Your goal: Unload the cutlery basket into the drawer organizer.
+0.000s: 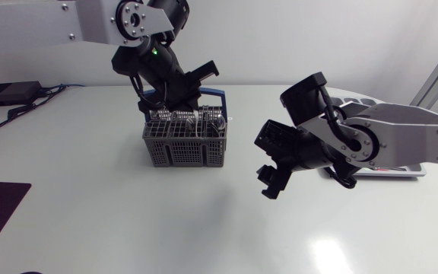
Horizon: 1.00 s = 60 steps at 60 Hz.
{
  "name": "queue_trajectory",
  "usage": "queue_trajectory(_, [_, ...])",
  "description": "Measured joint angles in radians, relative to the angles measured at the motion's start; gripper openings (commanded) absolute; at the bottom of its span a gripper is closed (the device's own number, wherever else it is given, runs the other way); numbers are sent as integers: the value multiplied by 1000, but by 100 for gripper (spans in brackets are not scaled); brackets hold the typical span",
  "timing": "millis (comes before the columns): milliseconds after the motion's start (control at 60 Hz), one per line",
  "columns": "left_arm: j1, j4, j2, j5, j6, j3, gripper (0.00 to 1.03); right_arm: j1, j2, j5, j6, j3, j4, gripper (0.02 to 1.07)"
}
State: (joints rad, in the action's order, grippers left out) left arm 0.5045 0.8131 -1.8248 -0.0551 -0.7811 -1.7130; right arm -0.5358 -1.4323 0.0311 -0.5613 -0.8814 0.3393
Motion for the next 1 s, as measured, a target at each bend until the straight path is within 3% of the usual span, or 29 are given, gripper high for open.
queue_trajectory(667, [10,-34,57,0,3,68,4,0,0,0,0,2,-3,72])
queue_trajectory(1000, [13,-53,57,4,-92,76,4,0,0,0,-1,8,-3,72])
